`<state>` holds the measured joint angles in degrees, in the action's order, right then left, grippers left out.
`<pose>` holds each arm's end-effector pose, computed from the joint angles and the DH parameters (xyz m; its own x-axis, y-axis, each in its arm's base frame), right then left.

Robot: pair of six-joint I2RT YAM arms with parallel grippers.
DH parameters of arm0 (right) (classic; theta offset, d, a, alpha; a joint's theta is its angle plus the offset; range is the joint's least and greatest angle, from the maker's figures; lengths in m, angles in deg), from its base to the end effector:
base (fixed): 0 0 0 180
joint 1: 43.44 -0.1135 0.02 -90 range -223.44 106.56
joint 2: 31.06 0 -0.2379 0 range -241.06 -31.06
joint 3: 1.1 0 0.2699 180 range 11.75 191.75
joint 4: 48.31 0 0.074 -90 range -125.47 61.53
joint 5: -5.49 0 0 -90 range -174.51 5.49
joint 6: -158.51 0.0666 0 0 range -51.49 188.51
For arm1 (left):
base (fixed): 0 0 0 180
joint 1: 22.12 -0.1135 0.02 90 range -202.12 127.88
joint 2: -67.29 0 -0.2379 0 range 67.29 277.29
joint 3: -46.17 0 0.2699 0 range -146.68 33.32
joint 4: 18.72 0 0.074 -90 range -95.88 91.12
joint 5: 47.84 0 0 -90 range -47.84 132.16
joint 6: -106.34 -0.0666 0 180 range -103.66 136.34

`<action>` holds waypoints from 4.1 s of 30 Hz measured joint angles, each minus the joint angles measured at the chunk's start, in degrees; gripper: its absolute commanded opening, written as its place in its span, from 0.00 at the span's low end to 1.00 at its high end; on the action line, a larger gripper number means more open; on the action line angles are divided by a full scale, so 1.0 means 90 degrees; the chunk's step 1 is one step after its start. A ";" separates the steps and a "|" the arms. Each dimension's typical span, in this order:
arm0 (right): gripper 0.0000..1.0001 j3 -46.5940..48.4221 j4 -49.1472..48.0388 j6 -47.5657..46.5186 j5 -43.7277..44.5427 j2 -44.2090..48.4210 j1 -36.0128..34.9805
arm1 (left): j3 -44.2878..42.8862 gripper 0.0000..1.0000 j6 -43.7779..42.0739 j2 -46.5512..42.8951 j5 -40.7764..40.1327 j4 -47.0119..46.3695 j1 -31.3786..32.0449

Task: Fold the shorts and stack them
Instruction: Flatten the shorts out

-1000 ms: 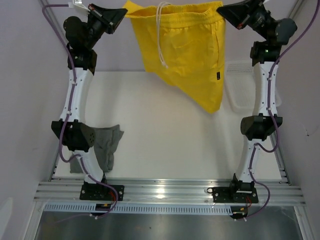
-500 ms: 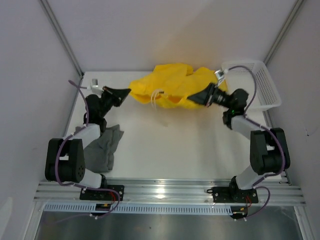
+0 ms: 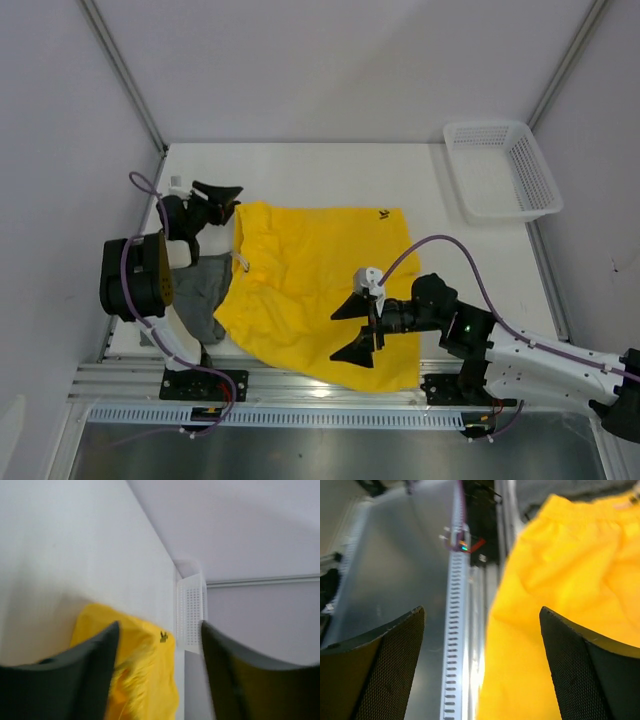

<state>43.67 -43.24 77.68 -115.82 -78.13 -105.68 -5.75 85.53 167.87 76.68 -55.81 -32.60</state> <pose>0.0893 0.2440 0.2601 -0.2177 -0.1213 -0.9684 -0.9738 -0.0393 0.2239 0.3689 0.0299 0.1189 -0.4403 -0.8647 -0.2418 -0.0436 0.2896 -0.9561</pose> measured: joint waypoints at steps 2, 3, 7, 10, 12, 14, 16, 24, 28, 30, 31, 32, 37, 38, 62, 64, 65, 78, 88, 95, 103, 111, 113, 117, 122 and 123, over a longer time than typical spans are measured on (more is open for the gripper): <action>0.92 0.0090 0.0488 -0.0107 0.0529 0.0005 -0.0015 | -0.0549 0.91 -0.0070 0.0097 0.0083 0.0219 -0.0019; 0.90 0.0119 0.0653 -0.0124 0.0755 -0.0017 0.0036 | -0.0690 0.94 -0.0092 0.0063 0.0097 0.0299 -0.0022; 0.89 0.0483 0.1190 0.0163 0.1430 -0.0750 0.1107 | -0.0758 0.99 -0.0527 -0.0491 -0.0005 0.1268 -0.0024; 0.90 0.0792 0.1353 0.0539 0.1751 -0.1668 0.2028 | -0.0843 0.99 -0.1093 -0.1110 -0.0282 0.2380 -0.0024; 0.89 0.1015 0.1549 0.0806 0.1972 -0.2256 0.2506 | -0.1022 0.99 -0.1501 -0.1523 -0.0503 0.3094 -0.0022; 0.86 0.1280 0.1705 0.1056 0.2188 -0.2764 0.2905 | -0.1324 0.99 -0.1965 -0.1894 -0.0814 0.3818 0.0022; 0.84 0.1596 0.1877 0.1297 0.2453 -0.3240 0.3288 | -0.1627 0.99 -0.2412 -0.2210 -0.1205 0.4432 0.0126; 0.79 0.3072 0.2234 0.1617 0.3507 -0.4901 0.4388 | -0.2159 0.99 -0.3383 -0.2089 -0.2149 0.5765 0.0600; 0.81 0.3672 0.2470 0.1562 0.3842 -0.5540 0.4663 | -0.2344 0.99 -0.3514 -0.1438 -0.2312 0.6232 0.0612; 0.83 0.3888 0.2511 0.1513 0.3932 -0.5843 0.4779 | -0.2416 0.99 -0.3541 -0.1166 -0.2375 0.6455 0.0617; 0.84 0.3963 0.2526 0.1479 0.3961 -0.5974 0.4835 | -0.2448 0.99 -0.3555 -0.1061 -0.2392 0.6516 0.0624; 0.84 0.4017 0.2562 0.1457 0.3995 -0.6084 0.4886 | -0.2472 0.99 -0.3575 -0.0976 -0.2421 0.6589 0.0631; 0.86 0.4250 0.2686 0.1355 0.4163 -0.6499 0.5110 | -0.2562 0.99 -0.3592 -0.0702 -0.2443 0.6659 0.0665; 0.85 0.4299 0.2691 0.1328 0.4167 -0.6572 0.5153 | -0.2596 0.99 -0.3594 -0.0644 -0.2443 0.6659 0.0673; 0.00 0.5617 0.2302 0.1197 0.3310 -0.7905 0.5765 | -0.3116 0.73 -0.3776 0.0447 -0.2186 0.6611 0.0809; 0.00 0.5748 0.2242 0.1280 0.3288 -0.7990 0.5894 | -0.3116 0.67 -0.3806 0.0447 -0.2159 0.6611 0.0809; 0.00 0.5826 0.2229 0.1316 0.3276 -0.8031 0.5955 | -0.3118 0.66 -0.3818 0.0452 -0.2135 0.6618 0.0811; 0.00 0.7718 0.2084 0.1532 0.3568 -0.8993 0.6324 | -0.4469 0.72 -0.3866 0.1166 -0.1979 0.6902 0.0971; 0.00 0.8293 0.2081 0.1642 0.3570 -0.9617 0.6343 | -0.4605 0.73 -0.3852 0.1280 -0.1610 0.7155 0.1404; 0.00 0.8325 0.2086 0.1647 0.3570 -0.9712 0.6348 | -0.4063 0.73 -0.3827 0.1280 -0.1530 0.7169 0.1508; 0.00 0.8330 0.2076 0.1647 0.3568 -0.9712 0.6348 | -0.3330 0.73 -0.3672 0.1090 -0.1574 0.6858 0.1501; 0.00 0.8327 0.2067 0.1649 0.3548 -0.9712 0.6358 | -0.2924 0.65 -0.3269 0.0969 -0.1474 0.6110 0.1491; 0.00 0.8327 0.2067 0.1649 0.3546 -0.9712 0.6368 | -0.2924 0.61 -0.3169 0.0969 -0.1423 0.5952 0.1491; 0.00 0.8327 0.2067 0.1649 0.3546 -0.9712 0.6385 | -0.2926 0.59 -0.3021 0.0969 -0.1307 0.5697 0.1491; 0.00 0.8327 0.2064 0.1651 0.3546 -0.9712 0.6390 | -0.2919 0.59 -0.2997 0.0969 -0.1299 0.5666 0.1481; 0.00 0.8327 0.2064 0.1656 0.3546 -0.9712 0.6392 | -0.2905 0.58 -0.2953 0.0969 -0.1273 0.5598 0.1472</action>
<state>118.61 -24.66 92.58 -83.91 -165.53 -48.15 -31.89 58.95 176.59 65.23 -5.43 -19.36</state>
